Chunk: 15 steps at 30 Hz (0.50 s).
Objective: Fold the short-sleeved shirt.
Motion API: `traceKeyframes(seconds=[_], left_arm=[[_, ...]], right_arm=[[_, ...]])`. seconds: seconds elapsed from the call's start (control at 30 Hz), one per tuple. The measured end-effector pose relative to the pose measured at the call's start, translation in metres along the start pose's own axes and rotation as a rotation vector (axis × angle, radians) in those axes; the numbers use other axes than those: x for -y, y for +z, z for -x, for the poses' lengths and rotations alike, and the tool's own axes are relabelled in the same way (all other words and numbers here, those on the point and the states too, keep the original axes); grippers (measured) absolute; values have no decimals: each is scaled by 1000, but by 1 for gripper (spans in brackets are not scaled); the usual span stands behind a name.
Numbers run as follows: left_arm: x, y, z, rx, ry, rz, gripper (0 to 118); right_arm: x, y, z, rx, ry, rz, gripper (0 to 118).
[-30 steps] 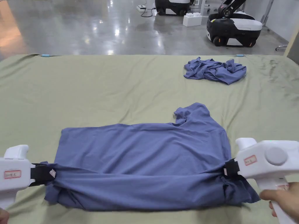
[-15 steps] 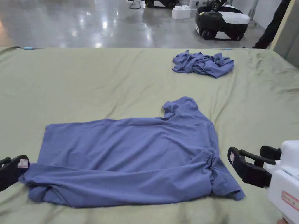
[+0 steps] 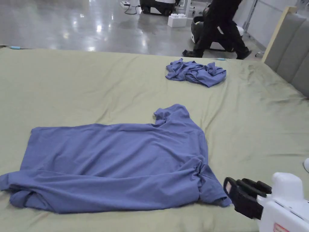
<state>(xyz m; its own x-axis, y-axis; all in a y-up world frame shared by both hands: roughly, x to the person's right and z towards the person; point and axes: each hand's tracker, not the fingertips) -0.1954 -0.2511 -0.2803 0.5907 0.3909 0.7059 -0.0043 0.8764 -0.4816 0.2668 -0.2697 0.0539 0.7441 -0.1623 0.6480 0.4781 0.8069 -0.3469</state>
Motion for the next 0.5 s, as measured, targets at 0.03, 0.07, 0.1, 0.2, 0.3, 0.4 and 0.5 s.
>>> traceKeyframes(seconds=[0.03,0.07,0.1,0.2,0.3,0.4,0.5], left_arm=[[2,5,-5,-4,1,0,0],[3,4,-5,-5,0,3,0],[3,2,-5,0,0,8,0],[6,7,-12,2,-5,15,0],[7,11,-15,-6,-14,22,0],[7,6,-13,-8,6,25,0],[7,-3,-5,-12,48,60,30]], right_arm=[[-5,-23,-3,29,4,67,104],[-7,-54,-13,30,9,147,114],[-8,-72,-18,35,6,200,112],[-3,-129,-37,-12,0,366,97],[7,-154,-45,24,-44,492,57],[14,-144,-52,-111,-187,427,13],[18,-139,-56,-140,-237,448,12]])
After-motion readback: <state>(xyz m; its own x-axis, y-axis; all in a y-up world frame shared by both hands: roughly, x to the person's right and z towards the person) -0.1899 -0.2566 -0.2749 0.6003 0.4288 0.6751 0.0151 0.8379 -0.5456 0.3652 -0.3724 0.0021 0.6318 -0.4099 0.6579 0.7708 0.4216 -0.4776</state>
